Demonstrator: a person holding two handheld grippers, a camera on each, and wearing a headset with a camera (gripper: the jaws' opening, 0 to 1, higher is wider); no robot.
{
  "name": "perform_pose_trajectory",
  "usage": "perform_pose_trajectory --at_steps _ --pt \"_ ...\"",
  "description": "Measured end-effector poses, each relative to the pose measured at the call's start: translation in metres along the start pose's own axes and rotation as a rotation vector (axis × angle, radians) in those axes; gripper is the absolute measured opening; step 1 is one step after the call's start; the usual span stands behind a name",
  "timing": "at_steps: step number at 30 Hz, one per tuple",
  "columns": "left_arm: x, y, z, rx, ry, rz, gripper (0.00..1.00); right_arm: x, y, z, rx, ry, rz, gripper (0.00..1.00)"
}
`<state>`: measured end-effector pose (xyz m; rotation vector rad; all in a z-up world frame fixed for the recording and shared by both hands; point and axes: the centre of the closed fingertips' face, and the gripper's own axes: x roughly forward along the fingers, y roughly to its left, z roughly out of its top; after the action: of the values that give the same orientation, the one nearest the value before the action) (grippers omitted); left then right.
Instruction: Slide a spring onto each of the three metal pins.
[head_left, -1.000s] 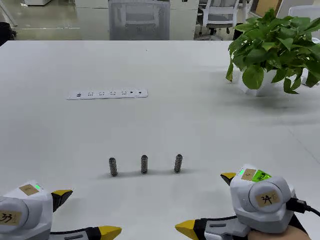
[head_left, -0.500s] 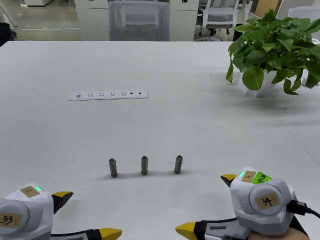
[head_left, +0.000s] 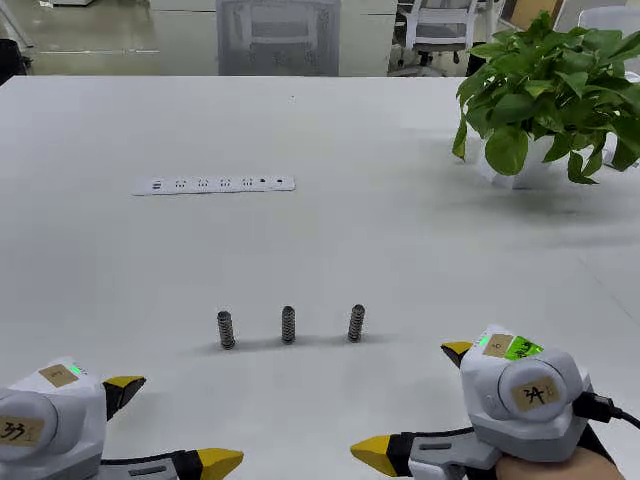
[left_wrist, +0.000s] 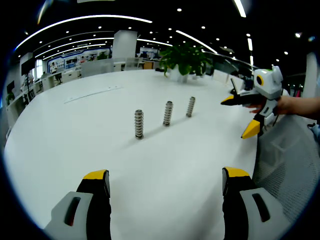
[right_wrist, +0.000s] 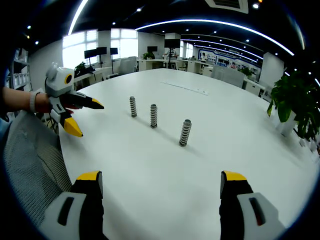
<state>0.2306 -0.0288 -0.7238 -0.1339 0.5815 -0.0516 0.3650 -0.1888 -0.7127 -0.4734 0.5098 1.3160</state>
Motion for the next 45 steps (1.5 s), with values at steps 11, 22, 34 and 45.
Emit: perform_pose_trajectory --at_steps 11,22,34,45 --pt "0.0 0.001 -0.001 0.001 0.001 0.002 0.95 0.0 0.001 0.002 -0.004 -0.009 0.0 0.99" --pt "0.0 -0.001 -0.001 0.0 0.007 0.005 0.95 -0.002 -0.001 0.008 0.011 -0.037 -0.006 0.99" --pt "0.0 0.001 0.0 -0.004 0.002 0.003 0.95 -0.006 -0.008 0.013 0.028 -0.053 -0.02 0.99" --pt "-0.006 -0.003 0.014 0.012 -0.018 0.009 0.95 -0.015 -0.016 0.013 0.022 -0.051 -0.032 0.99"
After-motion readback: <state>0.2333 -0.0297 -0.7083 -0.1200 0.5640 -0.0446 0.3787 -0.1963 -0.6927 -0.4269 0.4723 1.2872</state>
